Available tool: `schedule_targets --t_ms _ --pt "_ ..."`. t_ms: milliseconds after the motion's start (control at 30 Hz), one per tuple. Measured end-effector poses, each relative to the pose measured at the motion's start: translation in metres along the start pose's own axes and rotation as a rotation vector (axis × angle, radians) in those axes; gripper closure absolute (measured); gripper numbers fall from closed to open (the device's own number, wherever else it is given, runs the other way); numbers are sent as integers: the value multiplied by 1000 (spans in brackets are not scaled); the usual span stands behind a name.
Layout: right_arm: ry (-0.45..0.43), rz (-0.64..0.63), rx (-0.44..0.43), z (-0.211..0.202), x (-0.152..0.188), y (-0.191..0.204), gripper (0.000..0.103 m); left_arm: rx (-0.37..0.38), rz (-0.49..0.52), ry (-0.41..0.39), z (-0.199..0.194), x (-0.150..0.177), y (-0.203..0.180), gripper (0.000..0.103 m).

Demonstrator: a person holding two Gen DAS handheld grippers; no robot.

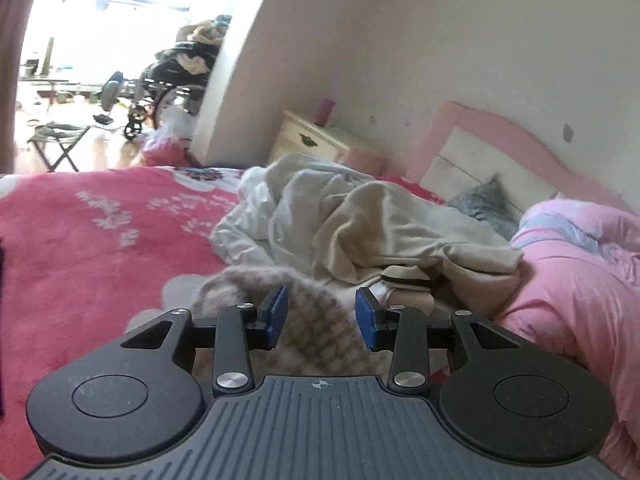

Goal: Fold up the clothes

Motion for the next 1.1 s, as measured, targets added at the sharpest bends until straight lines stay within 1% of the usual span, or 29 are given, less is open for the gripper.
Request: schedule_targets --t_ms 67,133,200,267,367,400,500,533,567,633,733,833,900,933,1000,1100 --pt "-3 -58 19 -2 7 14 83 -21 -36 4 -15 5 10 65" --pt "-1 -164 24 -5 18 40 83 -42 -72 8 -31 10 20 61" --pt "12 -277 16 -5 34 71 83 -71 -131 14 -50 19 38 57" --pt "40 -369 28 1 55 97 83 -114 -194 26 -70 30 59 57" --pt "115 -444 52 21 90 122 83 -179 -308 43 -101 48 93 57" --pt "136 -480 74 27 103 129 83 -215 -341 45 -112 57 106 57" --pt "166 -641 168 48 145 147 82 -406 -377 77 -144 78 138 57" --pt "179 -689 191 55 158 151 82 -454 -393 71 -155 84 146 57" --pt "189 -738 217 61 172 153 82 -484 -415 57 -166 87 154 57" --pt "211 -811 264 73 196 155 82 -513 -453 23 -184 89 165 57" --pt "222 -848 309 88 212 150 81 -504 -433 4 -187 83 163 57" --pt "238 -840 324 97 213 140 76 -448 -345 65 -159 77 145 57" --pt "246 -812 302 86 207 140 67 -399 -280 127 -132 80 131 57" --pt "247 -790 281 79 202 141 65 -375 -249 160 -118 82 124 57" --pt "227 -741 231 57 192 143 58 -324 -189 202 -93 89 109 57" --pt "166 -624 184 16 167 133 55 -271 -131 264 -66 103 97 57"
Point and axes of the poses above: each gripper's, at about its wrist camera, not at the fingertips, and z roughly the way its jaws point, y to its left, x to its underside, the point moved 5 cm from there along z, roughly the way its jaws point, and after that the axes turned 10 degrees about x, right-handed, at the moved point
